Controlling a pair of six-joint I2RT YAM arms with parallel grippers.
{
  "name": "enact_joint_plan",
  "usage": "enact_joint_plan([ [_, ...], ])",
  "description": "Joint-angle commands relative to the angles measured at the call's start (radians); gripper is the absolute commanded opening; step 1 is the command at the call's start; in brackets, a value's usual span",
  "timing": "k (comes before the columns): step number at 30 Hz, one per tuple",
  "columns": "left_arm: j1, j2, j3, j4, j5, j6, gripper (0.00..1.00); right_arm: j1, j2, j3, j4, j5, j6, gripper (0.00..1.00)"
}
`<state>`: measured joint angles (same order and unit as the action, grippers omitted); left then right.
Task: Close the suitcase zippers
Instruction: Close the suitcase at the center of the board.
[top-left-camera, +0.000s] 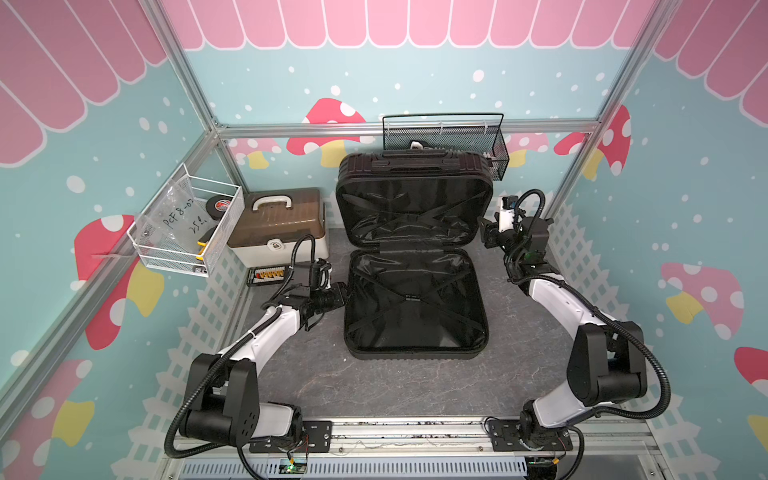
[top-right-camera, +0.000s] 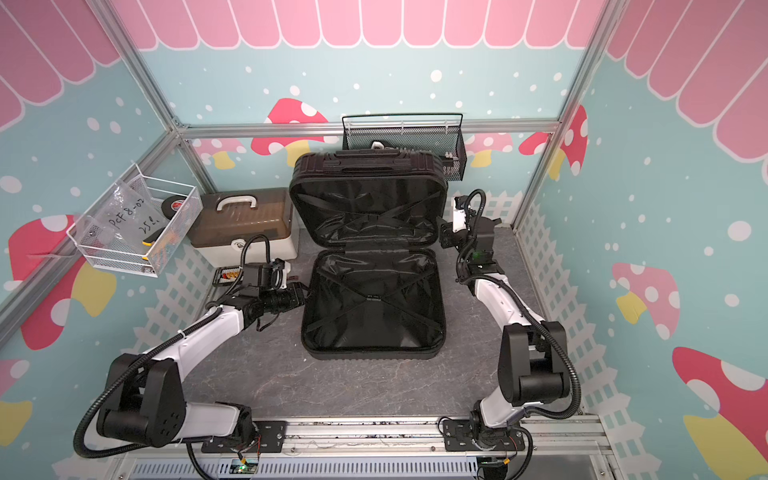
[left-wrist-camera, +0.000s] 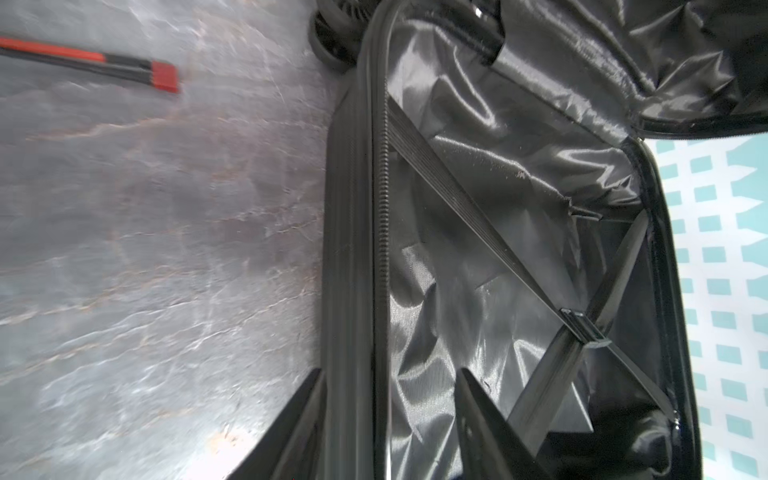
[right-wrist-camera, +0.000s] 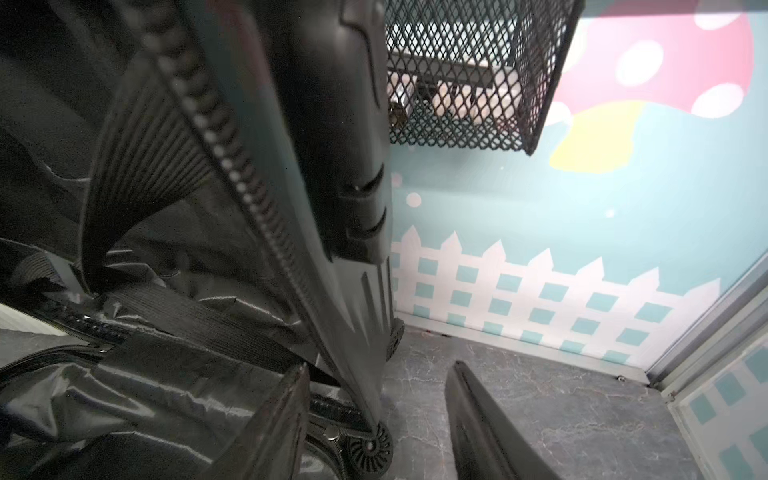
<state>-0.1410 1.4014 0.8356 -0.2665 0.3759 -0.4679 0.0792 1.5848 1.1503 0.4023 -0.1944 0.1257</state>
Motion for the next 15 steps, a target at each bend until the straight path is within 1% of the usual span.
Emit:
enact_joint_plan([
  [1, -0.004, 0.037, 0.04, -0.03, 0.026, -0.001, 0.44, 0.004, 0.018, 0.038, 0.053, -0.012, -0.02, 0.48],
  [4, -0.006, 0.077, 0.06, -0.031, 0.02, 0.0, 0.33, 0.005, 0.022, 0.046, 0.067, -0.016, -0.027, 0.41],
  [8, -0.008, 0.112, 0.082, -0.023, 0.011, -0.008, 0.18, 0.005, 0.02, 0.044, 0.074, -0.055, -0.047, 0.24],
  [11, -0.011, 0.119, 0.092, -0.005, -0.002, -0.011, 0.08, 0.004, 0.002, 0.019, 0.075, -0.078, -0.054, 0.14],
  [12, -0.011, 0.124, 0.099, -0.004, -0.005, -0.009, 0.06, 0.004, -0.009, 0.005, 0.075, -0.086, -0.054, 0.12],
  [13, -0.011, 0.128, 0.103, -0.002, -0.007, -0.008, 0.04, 0.005, -0.02, -0.009, 0.076, -0.091, -0.054, 0.1],
  [15, -0.012, 0.139, 0.115, -0.004, -0.005, -0.004, 0.03, 0.004, -0.05, -0.049, 0.077, -0.105, -0.048, 0.09],
])
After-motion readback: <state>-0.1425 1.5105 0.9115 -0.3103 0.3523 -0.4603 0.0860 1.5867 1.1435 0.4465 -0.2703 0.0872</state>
